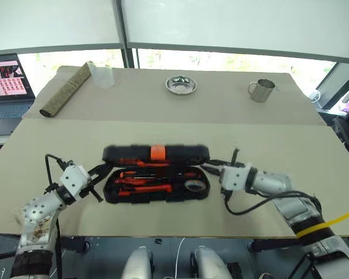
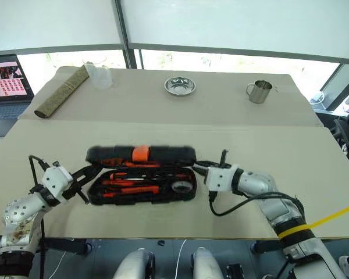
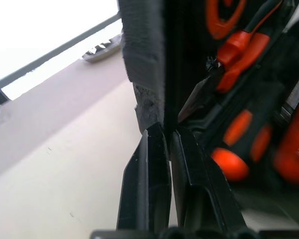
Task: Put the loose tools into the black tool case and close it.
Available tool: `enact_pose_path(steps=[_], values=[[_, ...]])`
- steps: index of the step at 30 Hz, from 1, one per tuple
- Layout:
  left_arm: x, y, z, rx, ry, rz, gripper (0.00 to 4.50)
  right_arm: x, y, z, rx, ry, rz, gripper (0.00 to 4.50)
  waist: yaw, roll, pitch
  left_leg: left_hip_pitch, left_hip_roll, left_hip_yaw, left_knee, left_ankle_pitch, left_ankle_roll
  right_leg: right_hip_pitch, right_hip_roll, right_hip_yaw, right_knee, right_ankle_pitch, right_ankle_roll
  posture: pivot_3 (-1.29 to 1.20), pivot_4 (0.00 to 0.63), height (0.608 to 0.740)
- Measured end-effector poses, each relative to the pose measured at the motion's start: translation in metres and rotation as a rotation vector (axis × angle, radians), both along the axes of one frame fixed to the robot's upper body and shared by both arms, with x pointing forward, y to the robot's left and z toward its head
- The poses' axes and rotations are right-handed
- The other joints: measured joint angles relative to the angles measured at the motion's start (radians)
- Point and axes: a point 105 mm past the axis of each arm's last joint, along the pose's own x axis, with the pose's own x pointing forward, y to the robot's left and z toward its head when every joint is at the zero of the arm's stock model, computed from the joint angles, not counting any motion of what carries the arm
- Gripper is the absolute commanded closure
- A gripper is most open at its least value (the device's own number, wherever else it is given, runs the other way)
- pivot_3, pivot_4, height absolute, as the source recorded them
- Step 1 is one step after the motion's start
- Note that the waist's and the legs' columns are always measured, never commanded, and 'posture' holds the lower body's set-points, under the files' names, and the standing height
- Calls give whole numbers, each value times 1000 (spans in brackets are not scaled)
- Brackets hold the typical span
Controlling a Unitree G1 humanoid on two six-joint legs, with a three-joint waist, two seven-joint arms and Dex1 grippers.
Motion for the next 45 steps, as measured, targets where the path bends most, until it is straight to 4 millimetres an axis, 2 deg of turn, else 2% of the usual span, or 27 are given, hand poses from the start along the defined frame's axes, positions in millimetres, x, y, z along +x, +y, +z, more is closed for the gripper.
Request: enact_pose_path(steps=[5, 7, 12, 15, 16, 18, 22, 24, 26, 31, 33, 35, 40, 45], values=[[-9, 14, -16, 12, 95, 29, 1327, -7, -12, 4, -10, -30, -2, 767, 3, 0, 1, 2, 0, 1, 0, 0, 0, 2, 0, 0, 1, 0, 0, 0, 150, 740], [-10, 20, -20, 19, 135, 42, 1292, -10, -20, 7, -3, -30, -18, 61, 8, 0, 1, 2, 0, 1, 0, 0, 0, 3, 0, 0, 0, 0, 1, 0, 150, 740], [-8, 29, -17, 19, 169, 48, 1292, -23, -44, 7, -26, 1, -57, 26, 12, 0, 1, 3, 0, 1, 0, 0, 0, 4, -1, 0, 0, -1, 1, 0, 150, 740], [-1, 27, -11, 8, 171, 32, 1292, -31, -49, 4, -23, 42, -61, 738, 12, 0, 1, 3, 0, 1, 0, 0, 0, 3, 0, 0, 0, -1, 1, 0, 150, 740], [3, 25, -7, 9, 170, 21, 1801, -34, -50, 2, -15, 68, -67, 1142, 11, 0, 1, 3, 0, 1, 0, 0, 0, 3, 1, 0, 0, -1, 1, 0, 150, 740], [7, 24, -1, 3, 160, 12, 2309, -37, -50, 1, -8, 95, -69, 1785, 9, 0, 1, 3, 0, 1, 0, 0, 0, 3, 1, 1, 0, -1, 1, 0, 150, 740], [12, 18, 4, -31, 178, -25, 3813, -43, -50, 2, 39, 154, -86, 3230, 1, 0, 1, 3, 0, 1, 0, 0, 0, 3, 1, 1, 1, -1, 0, 0, 150, 740], [12, 11, 5, -61, 216, -59, 4480, -54, -52, 2, 54, 225, -79, 3859, 3, 0, 1, 3, 0, 1, 0, 0, 0, 3, 1, 1, 1, -1, 1, 0, 150, 740], [15, 6, 8, -82, 234, -81, 4500, -63, -51, 3, 55, 281, -59, 4450, 5, 0, 1, 3, 0, 0, 1, 0, 0, 3, 1, 0, 1, -1, 1, 0, 150, 740], [33, -3, 21, -92, 270, -86, 4500, -112, -33, -5, -16, 540, 74, 4450, 15, -2, 1, 3, 0, 0, 1, 0, 0, 4, 2, 0, 0, -1, 1, 0, 150, 740], [36, -7, 18, -72, 304, -93, 4500, -122, -19, -6, -1, 589, 104, 4450, 12, -2, 1, 3, 0, 0, 1, 0, 0, 4, 2, 1, 0, -1, 1, 0, 150, 740], [35, -15, 7, -54, 375, -117, 4500, -131, -2, -8, 22, 640, 134, 4450, 5, -2, 1, 3, 0, 0, 1, 0, 0, 3, 2, 1, 0, -2, 1, 0, 150, 740], [28, -19, -15, 14, 524, -145, 4500, -124, 23, -12, 49, 675, 128, 4450, 2, -5, 2, 2, 1, -1, 1, 0, 0, 2, 4, 0, 1, -2, 0, 0, 150, 740], [23, -14, -15, 16, 551, -138, 4500, -106, 45, -12, 44, 631, 132, 4450, 3, -5, 2, 2, 2, 0, 1, 0, 0, 2, 3, 0, 1, -2, 0, 0, 150, 740]])
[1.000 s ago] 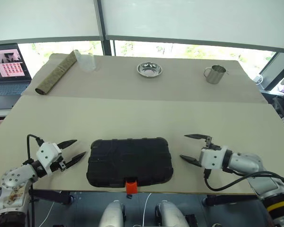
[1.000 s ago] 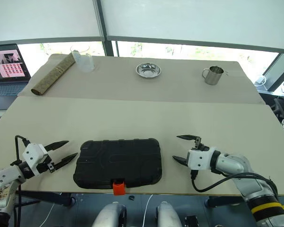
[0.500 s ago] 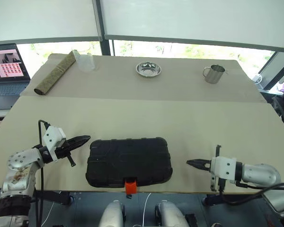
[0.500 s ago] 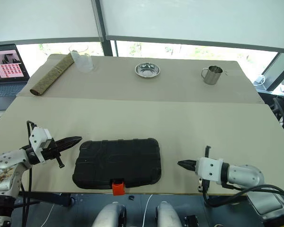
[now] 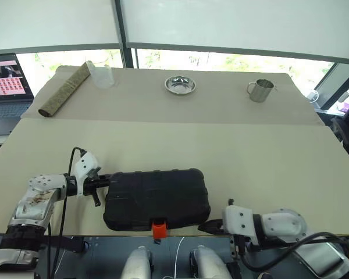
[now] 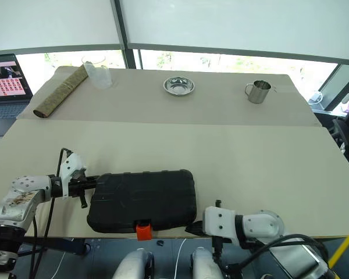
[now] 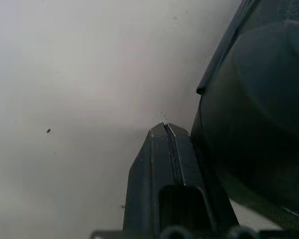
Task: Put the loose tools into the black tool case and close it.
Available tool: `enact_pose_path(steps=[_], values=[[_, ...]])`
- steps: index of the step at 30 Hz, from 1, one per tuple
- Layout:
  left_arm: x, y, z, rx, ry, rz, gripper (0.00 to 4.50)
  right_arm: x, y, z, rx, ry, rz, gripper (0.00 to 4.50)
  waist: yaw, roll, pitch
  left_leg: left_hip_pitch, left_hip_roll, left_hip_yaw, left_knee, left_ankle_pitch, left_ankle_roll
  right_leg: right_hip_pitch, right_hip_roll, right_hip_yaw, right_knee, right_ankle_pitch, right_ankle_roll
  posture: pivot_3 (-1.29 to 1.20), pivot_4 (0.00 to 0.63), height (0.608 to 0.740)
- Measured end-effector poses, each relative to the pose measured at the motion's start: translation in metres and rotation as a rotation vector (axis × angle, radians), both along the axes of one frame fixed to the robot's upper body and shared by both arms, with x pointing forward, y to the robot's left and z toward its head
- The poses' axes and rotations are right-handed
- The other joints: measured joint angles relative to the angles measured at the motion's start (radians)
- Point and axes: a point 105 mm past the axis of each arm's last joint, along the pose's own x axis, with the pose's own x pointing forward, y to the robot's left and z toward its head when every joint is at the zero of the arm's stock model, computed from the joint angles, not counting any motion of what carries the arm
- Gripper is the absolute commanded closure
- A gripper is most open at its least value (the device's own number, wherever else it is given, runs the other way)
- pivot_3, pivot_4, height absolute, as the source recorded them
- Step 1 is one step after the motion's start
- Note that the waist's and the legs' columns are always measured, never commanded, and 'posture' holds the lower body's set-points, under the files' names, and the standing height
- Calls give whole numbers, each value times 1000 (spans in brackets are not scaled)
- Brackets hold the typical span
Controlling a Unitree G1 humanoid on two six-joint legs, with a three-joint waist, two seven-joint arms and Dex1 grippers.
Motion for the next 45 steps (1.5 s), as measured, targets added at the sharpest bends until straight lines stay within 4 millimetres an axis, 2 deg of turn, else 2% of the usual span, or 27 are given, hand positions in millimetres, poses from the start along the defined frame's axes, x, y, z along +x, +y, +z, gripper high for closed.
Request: enact_pose_path(steps=[4, 7, 12, 15, 17, 20, 22, 24, 26, 30, 33, 36, 41, 45], values=[[-15, 9, -3, -17, 9, 55, 4500, 38, 12, 1, 14, -85, -78, 4450, -11, 0, 0, 0, 1, 1, 0, 0, 0, -2, 0, 0, 1, 0, -1, 0, 150, 740], [-26, 14, -4, -34, 17, 93, 4500, 65, 11, 5, 18, -137, -151, 4450, -7, 0, 0, 0, 1, 1, 0, 0, 0, -3, 0, 0, 2, 0, -1, 0, 150, 740], [-39, 20, -7, -60, -4, 188, 4500, 98, 19, 9, 35, -192, -183, 4450, -9, 0, 0, -1, 1, 2, 0, 0, 0, -4, 0, 1, 3, 1, -2, 0, 150, 740], [-44, 18, -7, -124, -6, 254, 4500, 117, 24, 12, 41, -224, -198, 4450, -9, 1, 0, -2, 1, 2, 0, 0, 0, -6, 0, 1, 3, 1, -3, 0, 150, 740], [-43, 18, 2, -260, 23, 300, 4500, 124, 20, 17, 48, -241, -205, 4450, -2, -1, 1, -8, 1, 1, 0, 1, -1, -12, 0, 0, 6, 1, -2, 0, 150, 740], [-32, 30, 35, -386, 1, 327, 4500, 122, 14, 25, 97, -217, -188, 4450, 6, -3, 2, -10, 0, -2, 1, 1, -1, -15, -1, 0, 10, 1, -2, 0, 150, 740], [-24, 31, 62, -386, -13, 271, 4500, 112, 3, 32, 121, -196, -156, 4450, 9, -3, 2, -10, -1, -3, 1, 1, -1, -14, -1, -1, 10, 1, -2, 0, 150, 740], [-20, 19, 82, -357, 9, 162, 4500, 98, -13, 31, 109, -164, -137, 4450, 17, -2, 2, -10, -3, -2, 1, 1, -1, -12, -2, -1, 9, 0, -1, 0, 150, 740], [-16, 0, 89, -339, 33, 60, 4500, 88, -20, 28, 109, -127, -129, 4450, 16, -1, 2, -8, -3, 0, 1, 1, -1, -12, -3, 0, 8, 0, -1, 0, 150, 740], [7, -63, 80, -309, 39, -120, 4500, 68, -12, 33, 155, -91, -102, 4450, 14, -2, 2, -9, -3, -1, 2, 1, -1, -12, 0, 1, 10, 0, -1, 0, 150, 740], [16, -92, 75, -264, 41, -189, 4500, 62, -2, 40, 189, -97, -83, 4450, -2, -2, 2, -10, -2, -2, 2, 1, -1, -14, 2, 3, 10, 0, -1, 0, 150, 740], [22, -99, 61, -166, 52, -214, 4500, 63, 2, 42, 205, -97, -108, 4450, -9, -2, 2, -10, -1, -2, 2, 1, -1, -14, 3, 4, 10, 0, -2, 0, 150, 740], [34, -108, 56, -87, 15, -227, 4500, 68, 9, 48, 233, -106, -117, 4450, 1, -1, 2, -6, -2, -1, 2, 1, -1, -10, 2, 3, 10, 0, -1, 0, 150, 740], [34, -110, 53, -88, 14, -222, 4500, 72, 20, 57, 265, -128, -107, 4450, 2, -1, 1, -5, -2, -2, 2, 1, -1, -9, 2, 3, 10, 0, -1, 0, 150, 740]])
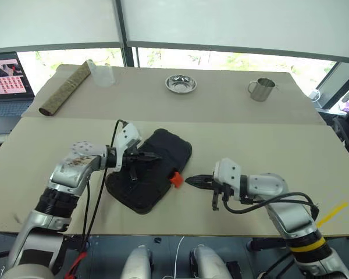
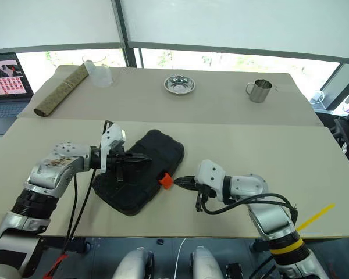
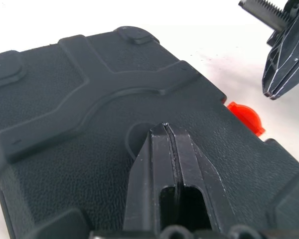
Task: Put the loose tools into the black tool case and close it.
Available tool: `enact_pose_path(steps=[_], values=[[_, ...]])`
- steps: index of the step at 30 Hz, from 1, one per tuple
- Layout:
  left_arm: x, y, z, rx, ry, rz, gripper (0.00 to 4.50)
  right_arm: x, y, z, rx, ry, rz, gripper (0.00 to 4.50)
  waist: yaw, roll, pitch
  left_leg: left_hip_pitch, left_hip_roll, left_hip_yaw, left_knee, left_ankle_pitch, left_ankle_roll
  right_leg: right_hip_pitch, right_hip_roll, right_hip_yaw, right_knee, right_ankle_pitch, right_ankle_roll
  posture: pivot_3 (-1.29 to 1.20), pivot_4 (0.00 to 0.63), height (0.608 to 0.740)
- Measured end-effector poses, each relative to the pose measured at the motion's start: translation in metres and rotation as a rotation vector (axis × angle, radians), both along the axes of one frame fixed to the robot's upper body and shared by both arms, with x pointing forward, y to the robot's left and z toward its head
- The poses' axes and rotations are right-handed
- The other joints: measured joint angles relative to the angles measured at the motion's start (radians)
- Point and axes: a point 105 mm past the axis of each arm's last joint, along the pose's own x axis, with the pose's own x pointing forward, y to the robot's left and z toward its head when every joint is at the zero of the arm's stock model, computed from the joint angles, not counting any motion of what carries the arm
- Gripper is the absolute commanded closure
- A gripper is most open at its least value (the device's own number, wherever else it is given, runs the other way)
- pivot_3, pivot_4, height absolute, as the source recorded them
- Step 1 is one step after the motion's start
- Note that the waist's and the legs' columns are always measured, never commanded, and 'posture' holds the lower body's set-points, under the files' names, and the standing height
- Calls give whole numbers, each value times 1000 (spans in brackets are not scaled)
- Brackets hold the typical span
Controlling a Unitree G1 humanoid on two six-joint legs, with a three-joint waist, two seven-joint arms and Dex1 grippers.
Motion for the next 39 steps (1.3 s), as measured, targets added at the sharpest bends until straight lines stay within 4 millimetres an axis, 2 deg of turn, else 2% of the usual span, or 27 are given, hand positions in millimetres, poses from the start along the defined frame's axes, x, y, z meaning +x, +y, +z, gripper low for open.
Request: enact_pose_path(steps=[5, 9, 22, 24, 27, 39], values=[[-5, 0, -4, 6, -11, 14, 4500, 0, 13, -10, -9, 20, 19, 4450, -1, 0, -1, 1, 0, 0, 0, 0, 0, 0, 0, 0, 0, 0, 0, 0, 150, 740], [-10, -1, -6, 12, -16, 16, 4500, 1, 16, -20, -30, 36, 15, 4450, -1, 2, -2, 1, 0, 0, 0, 0, 0, 0, 0, 0, 0, 0, 0, 0, 150, 740], [-14, 3, -11, 24, 15, 45, 4500, 11, 23, -24, -12, 25, 17, 4450, -6, 3, -2, 14, 1, 0, -1, 0, 0, 14, 0, 0, -1, -1, -1, 0, 150, 740], [-14, 4, -11, 22, 21, 58, 4500, 11, 25, -25, -8, 22, 13, 4450, -8, 3, -2, 16, 2, 0, -2, 0, 0, 14, 1, 0, 0, -5, 6, 0, 150, 740], [-13, 5, -13, 23, 26, 67, 4500, 12, 26, -26, -6, 21, 9, 4450, -9, 3, -3, 18, 2, 0, -2, 0, 0, 16, 2, 1, 0, -6, 6, 0, 150, 740], [-15, 7, -18, 27, 41, 74, 4500, 19, 22, -34, -41, 40, -45, 4450, -10, 8, -6, 28, 4, 2, -4, 0, -1, 23, 5, 6, -1, -7, 4, 0, 150, 740]])
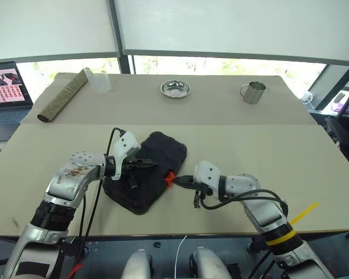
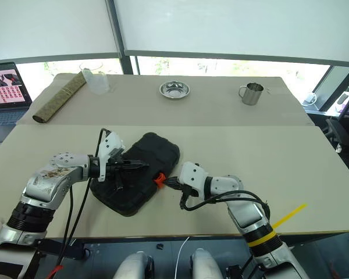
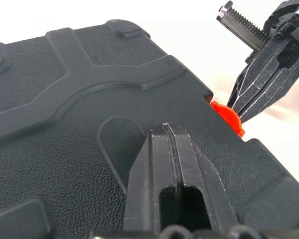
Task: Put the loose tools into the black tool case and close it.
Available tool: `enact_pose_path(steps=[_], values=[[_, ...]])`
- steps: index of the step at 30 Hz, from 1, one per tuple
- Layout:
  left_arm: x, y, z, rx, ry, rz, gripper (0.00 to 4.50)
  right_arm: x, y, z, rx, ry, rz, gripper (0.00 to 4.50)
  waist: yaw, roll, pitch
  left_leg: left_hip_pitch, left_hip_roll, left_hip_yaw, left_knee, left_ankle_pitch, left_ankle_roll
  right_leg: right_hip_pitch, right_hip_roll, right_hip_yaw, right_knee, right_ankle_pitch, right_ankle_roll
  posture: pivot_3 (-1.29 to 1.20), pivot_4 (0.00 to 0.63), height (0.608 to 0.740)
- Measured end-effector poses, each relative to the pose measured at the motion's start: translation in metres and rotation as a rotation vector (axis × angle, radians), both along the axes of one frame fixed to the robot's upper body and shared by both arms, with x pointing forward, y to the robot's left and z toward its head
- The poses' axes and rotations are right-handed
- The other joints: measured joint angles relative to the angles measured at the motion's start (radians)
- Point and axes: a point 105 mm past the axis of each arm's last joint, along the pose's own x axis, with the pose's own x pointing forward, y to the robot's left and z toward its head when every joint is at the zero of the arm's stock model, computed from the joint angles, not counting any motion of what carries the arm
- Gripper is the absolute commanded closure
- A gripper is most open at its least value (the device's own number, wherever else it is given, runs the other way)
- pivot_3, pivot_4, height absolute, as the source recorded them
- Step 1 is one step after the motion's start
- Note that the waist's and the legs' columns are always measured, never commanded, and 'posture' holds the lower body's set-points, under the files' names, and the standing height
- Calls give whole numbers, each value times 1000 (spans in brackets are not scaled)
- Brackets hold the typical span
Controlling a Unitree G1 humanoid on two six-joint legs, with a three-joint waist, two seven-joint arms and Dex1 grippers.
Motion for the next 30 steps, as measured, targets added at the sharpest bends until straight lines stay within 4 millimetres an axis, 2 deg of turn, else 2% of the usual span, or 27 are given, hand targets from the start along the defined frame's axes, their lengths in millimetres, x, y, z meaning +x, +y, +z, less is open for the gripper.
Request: enact_pose_path(steps=[4, 14, 30], values=[[0, 0, 0, 0, 2, -2, 4500, 1, -3, -1, -13, 2, -13, 4450, 1, 1, -1, 0, 0, 1, 0, -1, -1, 0, 0, 1, -1, 0, 0, 0, 150, 740], [1, 2, -2, -3, 16, 4, 4500, 2, 5, 6, 37, -4, -8, 4450, 0, 4, -3, 3, 0, 2, -2, -1, -1, 0, 2, 5, -1, -1, 0, 0, 150, 740], [-1, 6, -9, 4, 35, 16, 4500, 5, 15, 5, 34, 8, 22, 4450, -19, 6, -16, 15, -1, 2, -16, -1, -1, 5, 5, 11, -8, -2, -1, 0, 150, 740]])
